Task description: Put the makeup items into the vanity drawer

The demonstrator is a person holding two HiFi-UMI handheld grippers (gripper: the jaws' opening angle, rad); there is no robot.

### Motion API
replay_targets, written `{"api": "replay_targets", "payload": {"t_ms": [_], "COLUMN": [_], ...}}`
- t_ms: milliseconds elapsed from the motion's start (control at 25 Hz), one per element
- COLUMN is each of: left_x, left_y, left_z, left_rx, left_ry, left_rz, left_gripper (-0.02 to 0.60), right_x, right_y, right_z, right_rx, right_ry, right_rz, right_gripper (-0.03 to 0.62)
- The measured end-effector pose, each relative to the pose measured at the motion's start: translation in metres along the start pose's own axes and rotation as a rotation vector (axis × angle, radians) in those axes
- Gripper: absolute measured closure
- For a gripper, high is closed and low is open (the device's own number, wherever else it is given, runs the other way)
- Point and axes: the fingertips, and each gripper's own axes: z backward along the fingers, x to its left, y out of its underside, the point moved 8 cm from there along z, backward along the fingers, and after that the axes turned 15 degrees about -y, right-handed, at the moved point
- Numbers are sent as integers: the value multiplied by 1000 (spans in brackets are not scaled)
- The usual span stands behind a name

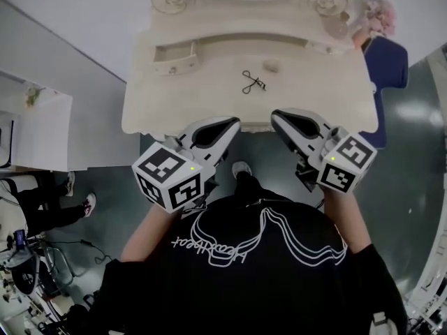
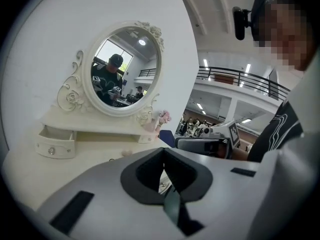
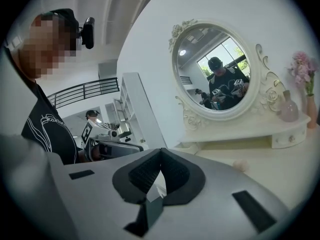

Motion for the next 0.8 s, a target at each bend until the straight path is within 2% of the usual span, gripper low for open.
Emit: {"api": "replay_targets", "payload": {"t_ms": [200, 400, 800], "left_x": [20, 35, 66], "left_y": [-26, -41, -34], "left_z": [-38, -57, -66], "left_rx": [4, -13, -18], "left_ry": [-20, -42, -48], "left_rz": [-6, -2, 34], "left_gripper": [575, 575, 575], "right_x": [-49, -76, -111], "right_y": [-25, -45, -35], "right_z": [-3, -11, -27], "right_rx": [0, 7, 66], "right_ry": [-9, -22, 28], "right_rz": [3, 27, 14], "right_gripper": [589, 589, 589]}}
